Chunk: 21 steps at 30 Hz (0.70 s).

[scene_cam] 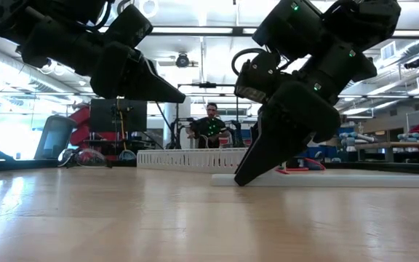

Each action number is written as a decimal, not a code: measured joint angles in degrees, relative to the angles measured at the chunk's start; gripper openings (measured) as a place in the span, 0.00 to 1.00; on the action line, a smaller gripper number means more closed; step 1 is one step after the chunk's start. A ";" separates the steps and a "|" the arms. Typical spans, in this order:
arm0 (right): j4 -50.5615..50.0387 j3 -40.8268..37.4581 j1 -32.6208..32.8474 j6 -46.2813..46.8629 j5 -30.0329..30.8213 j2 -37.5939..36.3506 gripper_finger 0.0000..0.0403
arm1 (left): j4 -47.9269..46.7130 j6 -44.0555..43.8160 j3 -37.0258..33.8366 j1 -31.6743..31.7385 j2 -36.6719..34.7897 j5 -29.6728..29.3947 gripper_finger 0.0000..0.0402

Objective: Ziptie cables
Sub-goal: Close the white cable duct

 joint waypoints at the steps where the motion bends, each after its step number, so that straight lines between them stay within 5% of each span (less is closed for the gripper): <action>1: 0.01 0.00 0.01 0.03 -0.04 0.00 0.53 | 0.00 0.00 0.00 0.00 0.00 0.00 0.43; 18: 0.14 -0.02 0.25 1.38 0.03 0.00 0.54 | 0.01 3.07 0.00 0.82 0.00 -3.54 0.43; 21: 0.23 -0.02 0.54 2.25 0.21 0.00 0.54 | -0.45 -1.36 0.00 3.25 0.00 0.74 0.43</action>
